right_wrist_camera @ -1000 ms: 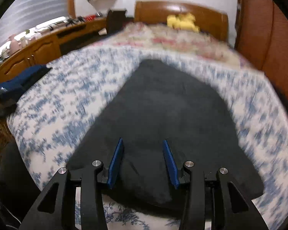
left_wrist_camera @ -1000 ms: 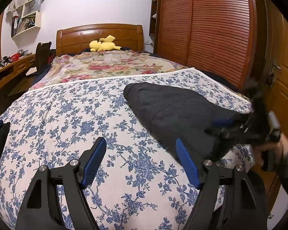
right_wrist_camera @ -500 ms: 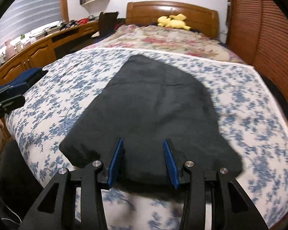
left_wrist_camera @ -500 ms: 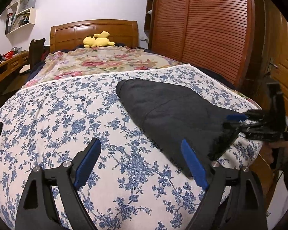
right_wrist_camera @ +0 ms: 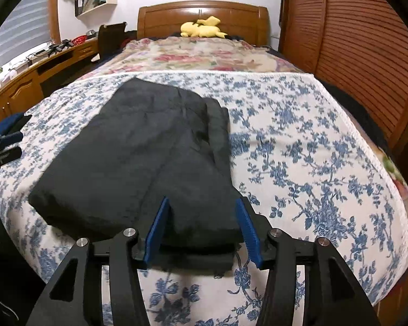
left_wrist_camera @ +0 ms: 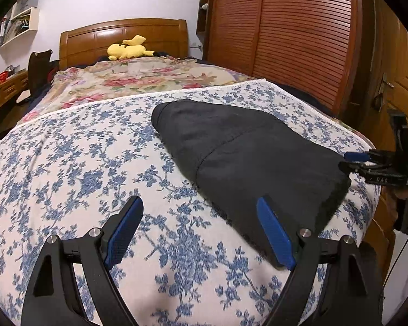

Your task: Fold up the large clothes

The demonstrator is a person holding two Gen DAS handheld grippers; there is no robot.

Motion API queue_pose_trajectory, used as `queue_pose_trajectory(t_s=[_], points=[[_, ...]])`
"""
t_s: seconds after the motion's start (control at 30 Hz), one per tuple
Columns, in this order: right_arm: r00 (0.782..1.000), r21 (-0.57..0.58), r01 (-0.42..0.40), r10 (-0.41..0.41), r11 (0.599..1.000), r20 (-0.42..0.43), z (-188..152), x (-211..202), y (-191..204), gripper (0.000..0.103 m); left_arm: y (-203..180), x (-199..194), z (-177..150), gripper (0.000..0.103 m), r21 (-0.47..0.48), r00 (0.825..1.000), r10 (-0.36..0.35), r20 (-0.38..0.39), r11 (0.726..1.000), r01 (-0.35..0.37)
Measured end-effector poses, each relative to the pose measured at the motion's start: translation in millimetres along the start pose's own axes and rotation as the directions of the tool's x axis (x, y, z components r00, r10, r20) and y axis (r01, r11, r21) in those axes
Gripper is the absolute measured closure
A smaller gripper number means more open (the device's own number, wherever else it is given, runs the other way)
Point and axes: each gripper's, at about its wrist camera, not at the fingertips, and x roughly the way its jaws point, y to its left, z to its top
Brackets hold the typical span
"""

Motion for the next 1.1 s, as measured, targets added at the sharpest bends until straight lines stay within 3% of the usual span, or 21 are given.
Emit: queue_pose_trajectory(t_s=[0.27,0.5,0.8,1.1], points=[[0.996,0.038,-0.035,0.038,0.999,-0.085,11.4,35.0,-1.4,0.028,1.9,41.9,30.6,0.017,0.026,1.0,-0.016,-0.014,1.0,0.016],[0.985,0.098,-0.129,0.138,0.987,-0.101,13.5,55.5,-7.7,0.028,8.8,86.8,66.0,0.017,0.067,1.0,-0.001,-0.025,0.998,0.003],[0.98,0.114,-0.168,0.179,0.979,-0.091,14.9,68.2,-8.1,0.027,41.5,157.6,110.3,0.017,0.033,0.997,0.043,-0.067,0.999,-0.04],[0.979,0.115,-0.176,0.186,0.978,-0.084,12.5,75.7,-11.3,0.027,67.8,216.2,112.0,0.017,-0.04,0.987,0.026,-0.159,0.999,-0.033]])
